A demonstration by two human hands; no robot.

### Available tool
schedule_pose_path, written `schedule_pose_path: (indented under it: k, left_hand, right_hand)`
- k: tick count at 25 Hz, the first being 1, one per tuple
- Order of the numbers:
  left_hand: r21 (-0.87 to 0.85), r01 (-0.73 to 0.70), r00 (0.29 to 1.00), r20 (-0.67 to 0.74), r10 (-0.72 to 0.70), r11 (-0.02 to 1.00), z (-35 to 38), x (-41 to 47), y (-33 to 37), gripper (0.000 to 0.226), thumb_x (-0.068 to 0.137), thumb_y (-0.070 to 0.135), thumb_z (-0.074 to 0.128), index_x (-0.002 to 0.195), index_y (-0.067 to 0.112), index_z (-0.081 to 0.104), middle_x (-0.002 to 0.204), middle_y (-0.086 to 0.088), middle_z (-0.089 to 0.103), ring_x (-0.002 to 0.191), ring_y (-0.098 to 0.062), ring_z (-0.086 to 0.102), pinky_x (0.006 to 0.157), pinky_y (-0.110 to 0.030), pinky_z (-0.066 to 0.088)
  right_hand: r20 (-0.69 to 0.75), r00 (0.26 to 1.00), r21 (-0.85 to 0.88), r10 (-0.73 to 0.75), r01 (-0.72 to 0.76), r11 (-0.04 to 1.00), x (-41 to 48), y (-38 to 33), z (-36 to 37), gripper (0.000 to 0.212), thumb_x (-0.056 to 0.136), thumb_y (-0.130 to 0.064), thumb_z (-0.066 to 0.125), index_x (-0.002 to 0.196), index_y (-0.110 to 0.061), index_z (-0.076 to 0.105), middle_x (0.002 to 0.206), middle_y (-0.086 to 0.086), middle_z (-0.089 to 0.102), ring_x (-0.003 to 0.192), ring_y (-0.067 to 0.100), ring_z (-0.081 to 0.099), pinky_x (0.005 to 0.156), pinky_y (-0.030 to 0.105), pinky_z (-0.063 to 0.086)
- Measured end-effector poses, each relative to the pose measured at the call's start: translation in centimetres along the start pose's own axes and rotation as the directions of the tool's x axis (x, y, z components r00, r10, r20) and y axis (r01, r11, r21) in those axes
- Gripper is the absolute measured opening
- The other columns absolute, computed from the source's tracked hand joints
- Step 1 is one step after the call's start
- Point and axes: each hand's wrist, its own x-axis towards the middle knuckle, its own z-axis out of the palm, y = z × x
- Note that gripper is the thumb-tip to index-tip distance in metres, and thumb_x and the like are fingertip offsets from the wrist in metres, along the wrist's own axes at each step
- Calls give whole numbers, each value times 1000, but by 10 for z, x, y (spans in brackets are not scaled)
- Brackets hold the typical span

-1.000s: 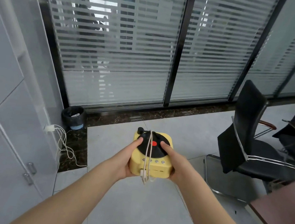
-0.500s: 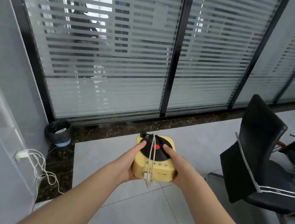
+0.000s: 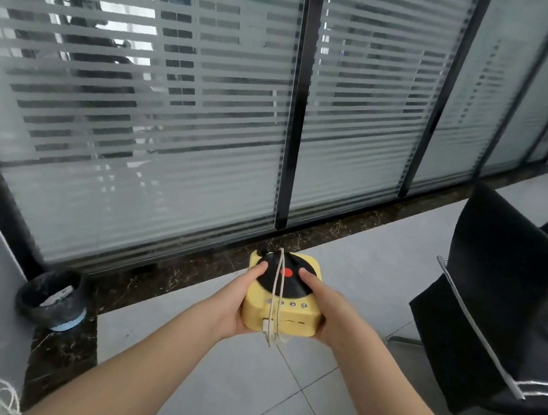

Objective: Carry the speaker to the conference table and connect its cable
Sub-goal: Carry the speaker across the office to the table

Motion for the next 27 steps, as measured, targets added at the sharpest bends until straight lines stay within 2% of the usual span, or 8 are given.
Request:
schedule_pose_path:
  k: [3, 7, 12, 16, 19, 21, 24, 27]
  left_hand:
    - [56, 7, 1000, 18, -8, 998, -18, 48, 44, 40, 84, 51, 58, 101, 14, 66, 77, -10, 77, 86, -28, 70, 74, -40, 57]
    - [70, 16, 999, 47, -20, 997, -24, 89, 81, 41, 84, 50, 58, 104, 15, 65, 77, -10, 77, 85, -28, 70, 69, -38, 57]
    - [81, 26, 995, 92, -34, 996, -19, 146, 121, 36, 87, 49, 56, 93, 15, 66, 69, -8, 76, 76, -25, 69, 67, -36, 55]
    - [91, 26, 993, 109, -36, 995, -3, 204, 153, 38, 86, 50, 57, 98, 15, 66, 70, -7, 76, 79, -25, 69, 68, -36, 56]
    - [99, 26, 993, 110, -37, 995, 18, 257, 185, 38, 86, 50, 57, 97, 14, 66, 70, -7, 76, 77, -25, 69, 64, -35, 54]
    - [110, 35, 993, 104, -46, 993, 34, 287, 209, 40, 84, 50, 58, 100, 14, 66, 79, -9, 75, 80, -26, 69, 65, -36, 55]
    - [166, 25, 991, 127, -46, 986, 61, 335, 246, 44, 84, 52, 58, 107, 15, 64, 98, -10, 73, 89, -27, 69, 75, -39, 56]
    - [210, 8, 987, 156, -42, 978, 84, 380, 275, 48, 83, 54, 58, 112, 16, 64, 107, -11, 72, 98, -28, 68, 85, -43, 55]
  right_hand:
    - [-42, 999, 38, -19, 21, 999, 36, -26, 28, 48, 71, -40, 77, 101, -8, 59, 103, 16, 71, 91, 32, 70, 84, 46, 57]
    - [-79, 997, 71, -21, 27, 997, 68, -60, 48, 38, 74, -38, 75, 90, -9, 56, 92, 14, 70, 86, 31, 68, 82, 45, 57]
    - [-115, 993, 80, -37, 46, 996, 117, -100, 59, 43, 73, -39, 76, 98, -8, 58, 100, 15, 71, 90, 32, 69, 80, 44, 57]
    - [-131, 990, 95, -43, 55, 994, 170, -139, 53, 40, 74, -38, 75, 93, -8, 58, 96, 14, 70, 87, 31, 69, 80, 44, 57]
    - [-140, 988, 95, -65, 79, 992, 220, -180, 45, 44, 73, -38, 76, 99, -7, 59, 101, 15, 71, 92, 32, 69, 82, 46, 57]
    - [-140, 987, 101, -83, 97, 990, 247, -207, 39, 47, 74, -38, 75, 105, -7, 60, 103, 15, 71, 90, 32, 69, 80, 45, 57]
    - [-142, 985, 145, -102, 122, 982, 287, -251, 26, 49, 75, -38, 75, 108, -7, 58, 99, 14, 71, 80, 30, 68, 71, 43, 57]
    - [-154, 981, 174, -118, 145, 974, 325, -287, 12, 49, 74, -38, 75, 110, -9, 58, 101, 14, 71, 80, 30, 69, 74, 45, 58]
